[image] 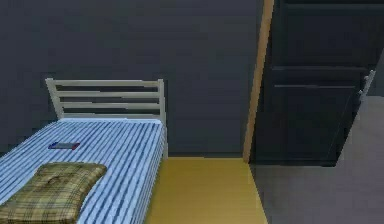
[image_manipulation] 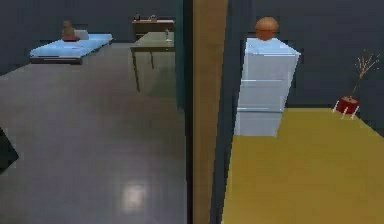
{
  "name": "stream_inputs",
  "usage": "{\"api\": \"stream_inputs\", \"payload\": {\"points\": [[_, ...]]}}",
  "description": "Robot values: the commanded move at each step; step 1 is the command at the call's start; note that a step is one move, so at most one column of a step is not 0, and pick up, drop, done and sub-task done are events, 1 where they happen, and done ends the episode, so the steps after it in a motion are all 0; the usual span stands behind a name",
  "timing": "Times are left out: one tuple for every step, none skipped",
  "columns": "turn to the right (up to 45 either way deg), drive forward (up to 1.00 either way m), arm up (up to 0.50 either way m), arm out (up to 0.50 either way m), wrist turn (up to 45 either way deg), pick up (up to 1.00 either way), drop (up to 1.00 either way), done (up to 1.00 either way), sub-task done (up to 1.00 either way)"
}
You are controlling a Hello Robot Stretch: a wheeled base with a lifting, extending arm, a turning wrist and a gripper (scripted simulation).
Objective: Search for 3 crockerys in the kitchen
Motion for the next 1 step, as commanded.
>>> {"api": "stream_inputs", "payload": {"points": [[45.0,0.00,0.00,0.00,0.0,0.00,0.00,0.00,0.00]]}}
